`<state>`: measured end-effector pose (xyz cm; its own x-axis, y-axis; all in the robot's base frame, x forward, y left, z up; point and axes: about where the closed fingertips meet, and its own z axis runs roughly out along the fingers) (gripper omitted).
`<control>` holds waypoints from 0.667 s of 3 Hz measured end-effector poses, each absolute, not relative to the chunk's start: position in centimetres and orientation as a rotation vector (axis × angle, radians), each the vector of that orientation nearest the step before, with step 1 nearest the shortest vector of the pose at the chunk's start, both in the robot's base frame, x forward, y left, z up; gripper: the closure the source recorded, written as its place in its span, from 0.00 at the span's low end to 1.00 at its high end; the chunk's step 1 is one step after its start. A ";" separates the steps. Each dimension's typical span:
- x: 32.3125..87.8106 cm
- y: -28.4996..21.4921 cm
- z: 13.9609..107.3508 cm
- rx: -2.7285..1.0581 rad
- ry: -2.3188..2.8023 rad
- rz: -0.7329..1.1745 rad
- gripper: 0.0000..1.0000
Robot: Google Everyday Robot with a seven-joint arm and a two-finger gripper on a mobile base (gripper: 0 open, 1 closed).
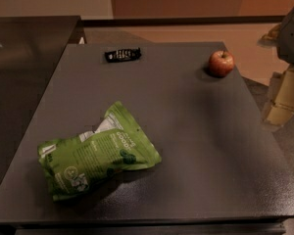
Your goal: Move apple near green rice chip bag
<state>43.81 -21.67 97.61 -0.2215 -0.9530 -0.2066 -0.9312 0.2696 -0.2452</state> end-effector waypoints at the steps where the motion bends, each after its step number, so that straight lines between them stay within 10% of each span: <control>1: 43.8 -21.7 97.6 -1.725 2.232 -0.098 0.00; 2: 44.3 -21.9 97.4 -1.714 2.241 -0.089 0.00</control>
Offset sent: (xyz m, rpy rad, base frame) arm 0.0106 -0.0062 -0.0109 0.0135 0.0365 -0.0184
